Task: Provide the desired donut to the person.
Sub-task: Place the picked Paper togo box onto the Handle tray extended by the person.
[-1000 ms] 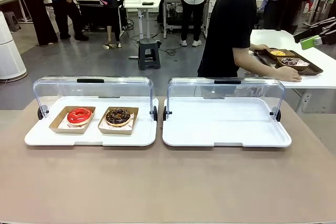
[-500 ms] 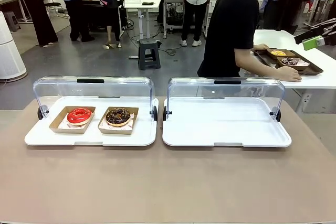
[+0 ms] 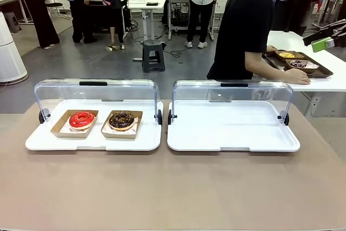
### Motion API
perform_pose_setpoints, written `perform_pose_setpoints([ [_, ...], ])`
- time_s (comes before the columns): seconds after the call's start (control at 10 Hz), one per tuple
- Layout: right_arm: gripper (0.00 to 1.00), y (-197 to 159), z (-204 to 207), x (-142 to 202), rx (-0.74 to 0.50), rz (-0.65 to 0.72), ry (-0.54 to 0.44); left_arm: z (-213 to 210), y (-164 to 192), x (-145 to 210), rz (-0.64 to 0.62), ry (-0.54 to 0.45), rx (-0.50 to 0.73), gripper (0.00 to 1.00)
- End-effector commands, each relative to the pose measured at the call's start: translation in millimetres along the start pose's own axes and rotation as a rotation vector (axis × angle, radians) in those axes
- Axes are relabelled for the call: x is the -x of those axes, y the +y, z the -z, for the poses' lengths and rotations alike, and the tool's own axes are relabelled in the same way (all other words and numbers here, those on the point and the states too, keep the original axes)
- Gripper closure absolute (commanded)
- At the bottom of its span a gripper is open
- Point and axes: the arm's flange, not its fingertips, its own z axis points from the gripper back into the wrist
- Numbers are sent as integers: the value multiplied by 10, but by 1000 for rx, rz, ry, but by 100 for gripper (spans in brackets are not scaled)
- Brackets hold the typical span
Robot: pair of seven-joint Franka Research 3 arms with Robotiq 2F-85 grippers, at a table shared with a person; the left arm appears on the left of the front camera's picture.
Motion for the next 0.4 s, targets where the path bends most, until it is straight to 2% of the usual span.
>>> perform_pose_setpoints([
  [0.0, 0, -11, -13, -4, -10, 3, -15, -2, -11, -7, 0, -7, 6, 0],
  [0.3, 0, -11, -13, -4, -10, 3, -15, -2, -11, -7, 0, -7, 6, 0],
])
